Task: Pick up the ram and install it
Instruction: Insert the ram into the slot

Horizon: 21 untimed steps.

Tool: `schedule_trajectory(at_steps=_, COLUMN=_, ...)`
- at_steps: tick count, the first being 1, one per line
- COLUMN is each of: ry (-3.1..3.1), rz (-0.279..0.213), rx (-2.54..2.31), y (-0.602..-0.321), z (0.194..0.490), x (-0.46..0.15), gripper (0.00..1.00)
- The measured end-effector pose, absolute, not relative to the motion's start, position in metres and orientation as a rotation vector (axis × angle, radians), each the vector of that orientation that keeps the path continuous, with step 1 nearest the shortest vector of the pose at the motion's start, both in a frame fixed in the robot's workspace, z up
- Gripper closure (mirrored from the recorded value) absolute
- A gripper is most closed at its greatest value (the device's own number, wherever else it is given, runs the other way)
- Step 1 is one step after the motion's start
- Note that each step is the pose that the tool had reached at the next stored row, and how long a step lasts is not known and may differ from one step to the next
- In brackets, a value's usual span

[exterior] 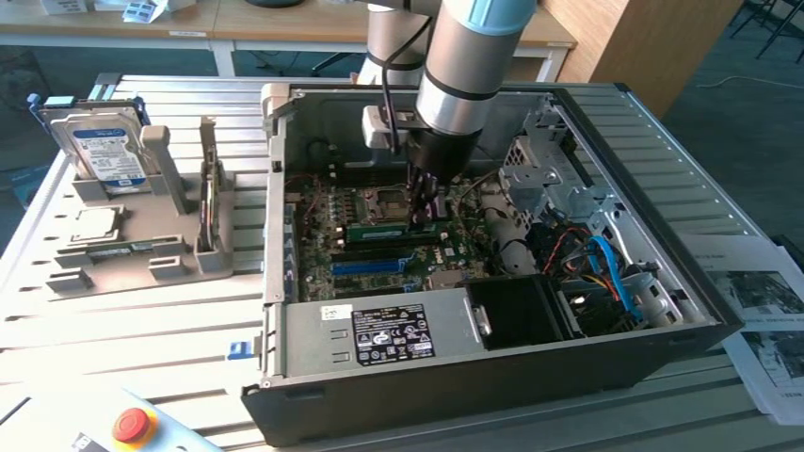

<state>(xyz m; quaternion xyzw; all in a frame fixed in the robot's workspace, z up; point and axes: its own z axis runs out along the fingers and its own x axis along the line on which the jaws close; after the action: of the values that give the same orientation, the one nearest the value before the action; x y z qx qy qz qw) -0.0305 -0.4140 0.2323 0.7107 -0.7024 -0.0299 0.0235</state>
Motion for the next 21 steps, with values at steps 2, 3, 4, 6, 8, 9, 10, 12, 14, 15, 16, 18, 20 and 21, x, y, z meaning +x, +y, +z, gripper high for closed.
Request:
schedule_trajectory(at_steps=2, ry=-2.174, rz=-0.092, rx=2.2, y=-0.4141, z=0.2323, x=-0.0306, gripper=0.88)
schedule_trajectory(at_steps=3, ry=-2.174, rz=-0.092, rx=2.2, y=-0.4141, z=0.2324, x=-0.0306, gripper=0.88)
schedule_trajectory(at_steps=4, ry=-2.174, rz=-0.092, rx=2.2, y=-0.4141, z=0.2324, x=-0.0306, gripper=0.88)
schedule_trajectory(at_steps=6, ry=-2.174, rz=-0.092, rx=2.2, y=-0.4141, z=0.2324, x=-0.0306, gripper=0.88)
schedule_trajectory(at_steps=8, ry=-2.175, rz=-0.092, rx=2.2, y=-0.4141, z=0.2323, x=-0.0306, gripper=0.88)
schedule_trajectory(at_steps=9, ry=-2.176, rz=-0.09, rx=2.201, y=-0.4141, z=0.2323, x=-0.0307, gripper=0.88)
schedule_trajectory(at_steps=10, ry=-2.177, rz=-0.088, rx=2.202, y=-0.4141, z=0.2323, x=-0.0307, gripper=0.88)
schedule_trajectory(at_steps=12, ry=-2.179, rz=-0.082, rx=2.205, y=-0.414, z=0.2323, x=-0.0307, gripper=0.88)
schedule_trajectory(at_steps=14, ry=-2.181, rz=-0.078, rx=2.207, y=-0.4141, z=0.2323, x=-0.0306, gripper=0.88)
schedule_trajectory(at_steps=15, ry=-2.182, rz=-0.076, rx=2.208, y=-0.4141, z=0.2323, x=-0.0306, gripper=0.88)
schedule_trajectory(at_steps=16, ry=-2.182, rz=-0.076, rx=2.208, y=-0.4141, z=0.2324, x=-0.0306, gripper=0.88)
schedule_trajectory(at_steps=18, ry=-2.184, rz=-0.074, rx=2.208, y=-0.414, z=0.2323, x=-0.0307, gripper=0.88)
schedule_trajectory(at_steps=20, ry=-2.187, rz=-0.074, rx=2.205, y=-0.4141, z=0.2323, x=-0.0308, gripper=0.88)
schedule_trajectory(at_steps=21, ry=-2.19, rz=-0.073, rx=2.203, y=-0.4141, z=0.2323, x=-0.0308, gripper=0.88)
